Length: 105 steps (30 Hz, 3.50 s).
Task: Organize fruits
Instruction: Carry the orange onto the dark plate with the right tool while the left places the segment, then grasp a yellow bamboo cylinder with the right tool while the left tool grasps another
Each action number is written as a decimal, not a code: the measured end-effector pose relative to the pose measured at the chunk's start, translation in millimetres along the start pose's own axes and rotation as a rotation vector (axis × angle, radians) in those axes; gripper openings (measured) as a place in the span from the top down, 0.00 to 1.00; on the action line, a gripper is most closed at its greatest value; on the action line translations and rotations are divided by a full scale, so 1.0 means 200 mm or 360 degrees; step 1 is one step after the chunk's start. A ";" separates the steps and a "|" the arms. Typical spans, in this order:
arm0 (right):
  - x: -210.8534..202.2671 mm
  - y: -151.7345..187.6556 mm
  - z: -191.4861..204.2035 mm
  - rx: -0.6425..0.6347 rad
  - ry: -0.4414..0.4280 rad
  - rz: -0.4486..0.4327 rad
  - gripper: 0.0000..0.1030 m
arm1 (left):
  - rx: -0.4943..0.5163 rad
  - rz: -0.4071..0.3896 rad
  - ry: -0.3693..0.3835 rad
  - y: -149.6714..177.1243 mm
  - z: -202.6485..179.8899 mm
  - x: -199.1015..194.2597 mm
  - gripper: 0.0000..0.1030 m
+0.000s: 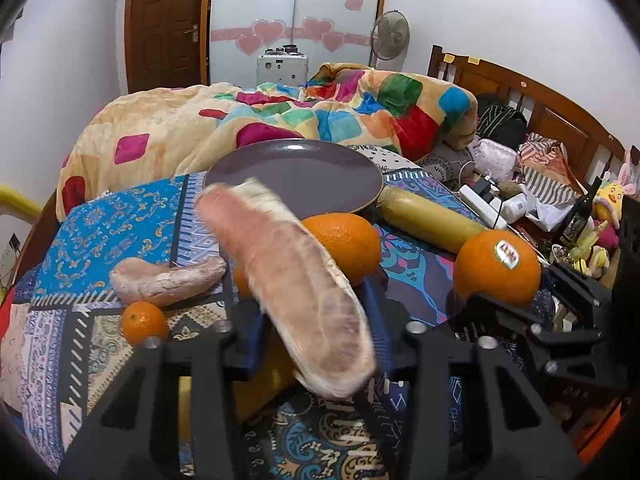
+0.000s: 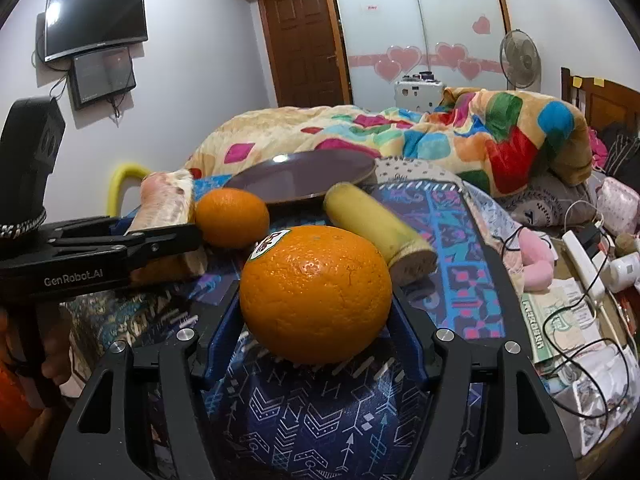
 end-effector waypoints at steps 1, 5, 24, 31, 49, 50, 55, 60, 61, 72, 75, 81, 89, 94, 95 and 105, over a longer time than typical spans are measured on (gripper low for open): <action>-0.01 -0.01 0.00 0.0001 0.0001 -0.0011 0.37 | 0.0004 -0.0006 -0.0011 0.00 0.01 -0.01 0.66; -0.05 -0.06 0.00 0.0007 0.0007 -0.0052 0.37 | 0.0004 -0.0002 0.0006 -0.01 0.04 -0.04 0.72; -0.10 -0.37 0.01 -0.0032 0.0069 -0.0208 0.37 | 0.0051 -0.0194 -0.0068 -0.28 0.10 -0.20 0.74; -0.04 -0.52 0.00 -0.0033 0.0085 -0.0231 0.37 | 0.0054 -0.0228 -0.0119 -0.43 0.15 -0.17 0.74; 0.32 -0.77 -0.01 -0.0123 0.0175 -0.0059 0.37 | 0.0075 -0.0048 -0.0139 -0.68 0.23 0.18 0.74; 0.35 -0.77 -0.01 -0.0127 0.0172 -0.0032 0.37 | 0.0073 -0.0025 -0.0140 -0.68 0.24 0.21 0.74; 0.49 -0.76 -0.03 -0.0145 0.0164 0.0120 0.37 | 0.0063 0.0094 -0.0143 -0.69 0.28 0.34 0.74; 0.58 -0.76 -0.04 -0.0193 0.0180 0.0252 0.37 | 0.0038 0.0233 -0.0121 -0.70 0.33 0.47 0.80; 0.60 -0.76 -0.04 -0.0209 0.0184 0.0277 0.37 | 0.0027 0.0264 -0.0087 -0.70 0.34 0.50 0.82; 0.74 -0.72 -0.02 -0.0229 0.0129 0.0519 0.37 | 0.0022 0.0355 -0.0098 -0.69 0.35 0.57 0.85; 0.77 -0.70 -0.01 -0.0233 0.0123 0.0589 0.37 | 0.0008 0.0354 -0.0127 -0.69 0.38 0.57 0.85; 0.79 -0.68 -0.02 -0.0239 0.0134 0.0659 0.36 | -0.0014 0.0328 -0.0145 -0.68 0.41 0.52 0.72; 0.76 -0.67 -0.03 -0.0210 0.0146 0.0669 0.36 | -0.0011 0.0214 -0.0140 -0.68 0.41 0.35 0.52; 0.66 -0.68 -0.02 -0.0228 0.0154 0.0597 0.25 | -0.0016 0.0176 -0.0140 -0.65 0.41 0.25 0.46; 0.65 -0.69 -0.02 -0.0225 0.0149 0.0579 0.24 | -0.0013 0.0174 -0.0145 -0.64 0.41 0.24 0.46; 0.33 -0.63 -0.01 -0.0246 0.0190 0.0401 0.24 | -0.0044 0.0166 -0.0160 -0.50 0.41 0.09 0.39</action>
Point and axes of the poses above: each gripper's, at about its wrist camera, not at the fingertips, and x roughly the way its jaws point, z to its left, y to its underside, the point moved 5 cm from there along x, roughly the way its jaws point, and after that the axes turned 7 degrees about z, right-handed, at the moved point
